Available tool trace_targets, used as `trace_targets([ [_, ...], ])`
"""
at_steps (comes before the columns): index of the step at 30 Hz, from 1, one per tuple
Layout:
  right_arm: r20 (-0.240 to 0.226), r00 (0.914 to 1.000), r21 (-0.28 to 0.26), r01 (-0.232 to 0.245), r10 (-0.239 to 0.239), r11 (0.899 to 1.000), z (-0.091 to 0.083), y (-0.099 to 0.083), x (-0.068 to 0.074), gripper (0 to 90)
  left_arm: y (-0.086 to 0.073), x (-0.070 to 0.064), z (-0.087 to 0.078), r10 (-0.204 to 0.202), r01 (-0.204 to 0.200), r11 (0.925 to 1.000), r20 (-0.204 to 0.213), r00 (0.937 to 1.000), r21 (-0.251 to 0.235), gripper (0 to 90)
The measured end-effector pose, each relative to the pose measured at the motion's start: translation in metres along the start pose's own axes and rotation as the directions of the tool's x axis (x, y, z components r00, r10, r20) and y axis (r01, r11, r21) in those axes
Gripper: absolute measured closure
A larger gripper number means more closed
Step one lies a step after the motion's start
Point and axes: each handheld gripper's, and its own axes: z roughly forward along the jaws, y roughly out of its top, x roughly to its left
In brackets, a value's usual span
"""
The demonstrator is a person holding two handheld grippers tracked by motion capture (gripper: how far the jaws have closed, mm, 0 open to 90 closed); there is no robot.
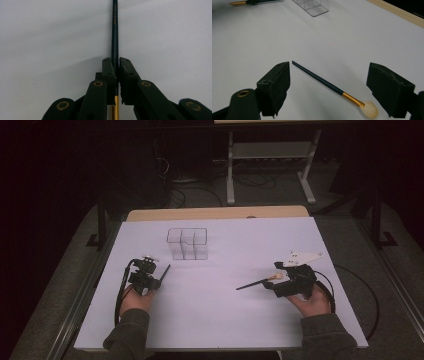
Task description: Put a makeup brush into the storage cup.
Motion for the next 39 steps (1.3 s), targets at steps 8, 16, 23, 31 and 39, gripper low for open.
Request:
trace_targets([
  [8, -0.010, 0.9999, 0.004, -0.004, 0.004, 1.000, 0.001, 0.000, 0.002, 18.3, -0.003, 0.002, -0.014, 0.066, -0.065, 0.9975, 0.027, 0.9975, -0.025, 83.5],
  [16, -0.018, 0.9996, 0.007, 0.021, -0.020, 1.000, 0.002, 0.002, 0.004, 18.5, -0.005, 0.003, -0.019, 0.156, -0.154, 0.9869, 0.061, 0.9858, -0.050, 83.5],
  [23, -0.014, 0.9993, 0.025, 0.034, -0.034, 0.999, 0.004, 0.003, 0.008, 18.4, -0.009, 0.009, -0.029, 0.211, -0.203, 0.9753, 0.099, 0.9725, -0.087, 83.5],
  [31, -0.019, 0.9993, 0.025, 0.032, -0.032, 0.999, -0.004, 0.005, 0.008, 17.8, -0.011, 0.017, -0.045, 0.263, -0.247, 0.9607, 0.132, 0.9558, -0.127, 83.5],
  [39, -0.029, 0.9989, 0.017, 0.039, -0.038, 0.999, -0.016, 0.012, 0.010, 17.5, -0.006, 0.008, -0.051, 0.340, -0.320, 0.9374, 0.169, 0.9249, -0.138, 83.5],
])
